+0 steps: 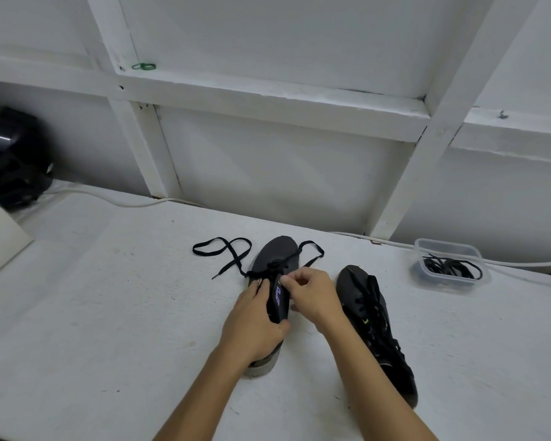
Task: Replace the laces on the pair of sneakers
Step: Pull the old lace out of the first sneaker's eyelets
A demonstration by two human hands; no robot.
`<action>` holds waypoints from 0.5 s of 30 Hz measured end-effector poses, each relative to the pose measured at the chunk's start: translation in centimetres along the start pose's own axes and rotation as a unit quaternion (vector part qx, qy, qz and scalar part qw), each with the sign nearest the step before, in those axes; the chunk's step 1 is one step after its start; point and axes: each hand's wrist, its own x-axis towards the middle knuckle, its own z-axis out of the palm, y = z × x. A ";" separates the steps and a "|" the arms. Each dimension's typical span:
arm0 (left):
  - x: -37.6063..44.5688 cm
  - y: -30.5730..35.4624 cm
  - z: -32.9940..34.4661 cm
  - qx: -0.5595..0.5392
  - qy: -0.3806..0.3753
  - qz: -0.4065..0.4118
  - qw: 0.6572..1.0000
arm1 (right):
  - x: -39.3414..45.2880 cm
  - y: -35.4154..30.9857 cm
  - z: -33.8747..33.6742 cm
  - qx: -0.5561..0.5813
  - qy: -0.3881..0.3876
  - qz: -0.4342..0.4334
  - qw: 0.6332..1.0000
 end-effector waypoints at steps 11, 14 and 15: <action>0.0 0.1 -0.3 -0.035 -0.022 -0.032 0.999 | 1.6 -0.8 -3.4 -0.194 0.213 -0.080 0.954; 0.2 0.2 -0.5 -0.040 -0.028 -0.039 0.998 | 0.9 -0.3 -2.6 -0.165 0.116 -0.030 0.979; 0.2 0.2 -0.5 -0.039 -0.028 -0.037 0.998 | 0.7 -0.3 -2.2 -0.108 0.055 0.003 0.993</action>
